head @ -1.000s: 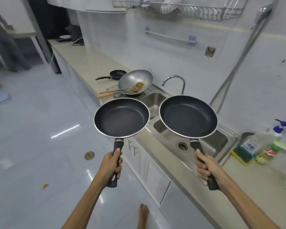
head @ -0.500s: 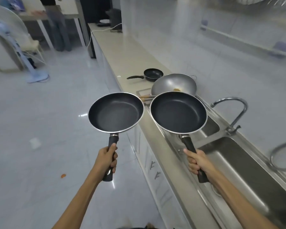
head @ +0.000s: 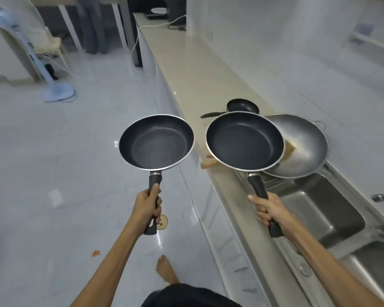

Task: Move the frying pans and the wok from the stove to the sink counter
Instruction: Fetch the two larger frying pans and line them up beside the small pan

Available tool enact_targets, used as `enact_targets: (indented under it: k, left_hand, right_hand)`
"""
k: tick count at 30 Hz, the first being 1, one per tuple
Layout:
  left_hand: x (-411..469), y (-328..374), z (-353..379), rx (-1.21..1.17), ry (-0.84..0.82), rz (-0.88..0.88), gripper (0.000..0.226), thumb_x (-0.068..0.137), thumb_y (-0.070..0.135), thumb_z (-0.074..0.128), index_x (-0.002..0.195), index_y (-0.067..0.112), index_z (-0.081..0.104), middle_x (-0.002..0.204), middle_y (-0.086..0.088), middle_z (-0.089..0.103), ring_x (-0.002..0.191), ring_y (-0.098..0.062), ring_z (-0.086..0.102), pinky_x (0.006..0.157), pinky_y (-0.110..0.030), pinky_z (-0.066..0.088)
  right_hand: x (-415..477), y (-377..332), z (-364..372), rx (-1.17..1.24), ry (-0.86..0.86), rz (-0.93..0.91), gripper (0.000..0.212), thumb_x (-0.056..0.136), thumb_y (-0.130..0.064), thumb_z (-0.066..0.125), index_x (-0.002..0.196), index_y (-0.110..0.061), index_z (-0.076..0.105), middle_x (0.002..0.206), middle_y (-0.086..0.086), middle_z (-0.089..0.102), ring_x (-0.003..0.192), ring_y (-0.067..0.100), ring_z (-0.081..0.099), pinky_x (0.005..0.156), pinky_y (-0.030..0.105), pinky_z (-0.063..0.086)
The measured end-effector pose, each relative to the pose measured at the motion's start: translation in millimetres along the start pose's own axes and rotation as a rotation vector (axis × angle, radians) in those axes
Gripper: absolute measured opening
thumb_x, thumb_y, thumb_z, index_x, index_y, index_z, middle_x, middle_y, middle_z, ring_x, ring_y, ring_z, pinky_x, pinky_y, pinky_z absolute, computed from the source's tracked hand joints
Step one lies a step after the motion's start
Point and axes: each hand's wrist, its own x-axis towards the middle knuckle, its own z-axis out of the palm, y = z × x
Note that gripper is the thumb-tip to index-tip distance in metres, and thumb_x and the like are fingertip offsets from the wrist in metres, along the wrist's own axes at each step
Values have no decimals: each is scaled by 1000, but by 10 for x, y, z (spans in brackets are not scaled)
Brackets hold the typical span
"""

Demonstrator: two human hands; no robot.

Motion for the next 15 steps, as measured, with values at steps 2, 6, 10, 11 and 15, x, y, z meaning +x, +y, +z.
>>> enact_targets:
  k: [2,6,10,11,15]
  left_hand:
    - [379,248,-221,43,-10,10,38,101,40,53,98,2,57,56,2,47,36,-13,38,34,-25,40]
    - [1034,673,-573,127,-18,49,34,100,37,56,90,5,53,61,-4,48,37,-15,40,36,-27,42]
    - [1613,994,-801,129,-32,66,32,99,33,58,85,6,50,58,-1,48,36,-14,40,36,-26,42]
    - [1757,1056,-850,126,-33,70,32,99,33,58,84,6,49,57,-1,49,36,-13,40,36,-26,43]
    - [2357,1250,-979,135,-61,81,32,99,32,59,81,7,49,55,1,49,35,-12,42,36,-26,44]
  right_hand:
    - [307,-198,295,34,12,-7,35,94,-8,66,74,-13,38,42,-2,31,24,8,29,29,17,28]
    - [834,-515,818,65,16,-17,37,95,-7,65,73,-15,36,42,-4,31,24,7,29,28,17,28]
    - [1274,-773,1160,129,-7,-31,29,90,-11,68,66,-14,52,41,-6,36,25,5,29,29,17,27]
    - [1397,-842,1220,128,-6,-30,29,90,-11,68,67,-13,51,40,-6,40,24,5,29,29,16,27]
    - [1930,-1048,1382,147,46,-24,31,97,-8,63,73,-13,44,41,-7,37,25,5,31,28,17,28]
